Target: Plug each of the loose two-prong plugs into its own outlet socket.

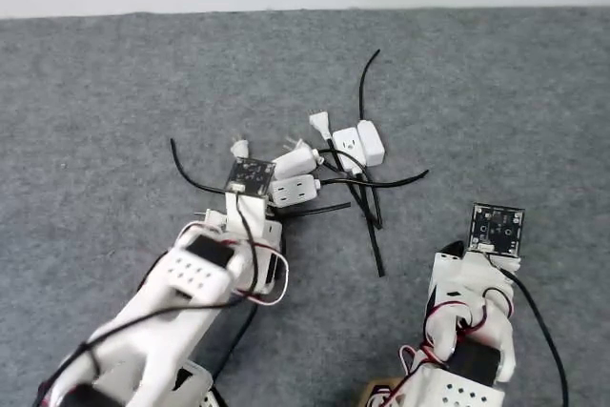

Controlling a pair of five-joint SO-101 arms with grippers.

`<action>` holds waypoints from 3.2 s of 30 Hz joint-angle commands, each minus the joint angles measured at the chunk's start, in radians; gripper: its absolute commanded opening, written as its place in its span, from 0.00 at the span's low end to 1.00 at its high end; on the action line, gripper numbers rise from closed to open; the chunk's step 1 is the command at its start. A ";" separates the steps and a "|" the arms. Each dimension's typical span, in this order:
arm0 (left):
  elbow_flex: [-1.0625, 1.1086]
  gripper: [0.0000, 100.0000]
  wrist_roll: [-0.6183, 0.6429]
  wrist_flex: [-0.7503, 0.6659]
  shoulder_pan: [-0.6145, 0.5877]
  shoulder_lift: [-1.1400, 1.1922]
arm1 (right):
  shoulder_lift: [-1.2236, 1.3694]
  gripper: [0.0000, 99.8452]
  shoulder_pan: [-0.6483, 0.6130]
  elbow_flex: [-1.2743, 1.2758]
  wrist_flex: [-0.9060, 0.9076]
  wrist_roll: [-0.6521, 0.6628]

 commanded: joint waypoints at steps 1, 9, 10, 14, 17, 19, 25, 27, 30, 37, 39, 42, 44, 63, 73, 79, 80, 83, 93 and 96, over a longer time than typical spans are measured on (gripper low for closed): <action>0.050 0.01 -0.011 0.038 -0.005 -0.198 | -0.010 0.15 -0.007 -0.021 -0.025 0.014; 0.087 0.01 0.313 0.181 -0.003 -0.334 | -0.010 0.15 -0.007 -0.021 -0.025 0.014; 0.088 0.01 0.305 0.181 -0.003 -0.334 | -0.010 0.15 -0.007 -0.021 -0.025 0.014; 0.117 0.01 0.304 0.184 -0.003 -0.333 | -0.010 0.15 -0.007 -0.021 -0.025 0.014; 0.150 0.01 0.299 0.161 -0.011 -0.310 | -0.010 0.15 -0.007 -0.023 -0.024 0.014; 0.156 0.01 0.298 0.130 -0.006 -0.252 | -0.010 0.15 -0.007 -0.023 -0.022 0.014; 0.076 0.02 0.238 0.068 -0.002 0.040 | -0.010 0.15 -0.007 -0.023 -0.021 0.014; 0.028 0.05 0.163 0.043 0.000 0.132 | -0.010 0.15 -0.007 -0.023 -0.019 0.015; -0.016 0.18 0.160 0.037 0.000 0.230 | -0.010 0.15 -0.007 -0.023 -0.019 0.015; 0.001 0.57 0.245 0.071 0.003 0.204 | -0.010 0.15 -0.007 -0.023 -0.018 0.015; 0.019 0.64 0.258 0.071 0.000 0.173 | -0.010 0.15 -0.007 -0.023 -0.018 0.015; 0.038 0.69 0.267 0.077 -0.006 0.114 | -0.010 0.15 -0.007 -0.023 -0.018 0.015; 0.035 0.69 0.252 0.135 -0.006 0.064 | -0.010 0.15 -0.007 -0.023 -0.018 0.015; -0.166 0.69 -0.121 0.410 -0.486 -0.092 | -0.001 0.15 -0.007 -0.124 0.024 -0.037; -0.306 0.46 -0.333 0.434 -0.663 0.066 | 0.004 0.15 -0.366 -0.279 0.054 -0.043; -0.243 0.18 -0.474 0.198 -0.697 0.068 | 0.130 0.15 -0.515 -0.374 0.013 -0.040; -0.214 0.15 -0.482 0.146 -0.697 0.068 | 0.191 0.15 -0.536 -0.404 0.004 -0.040; -0.159 0.10 -0.480 0.055 -0.697 0.068 | 0.400 0.15 -0.596 -0.525 -0.013 -0.041; -0.147 0.09 -0.479 -0.009 -0.789 0.077 | 0.901 0.15 -0.954 -0.786 -0.145 0.120; -0.134 0.02 -0.466 -0.068 -0.833 0.077 | 1.018 0.15 -1.020 -0.781 -0.174 0.319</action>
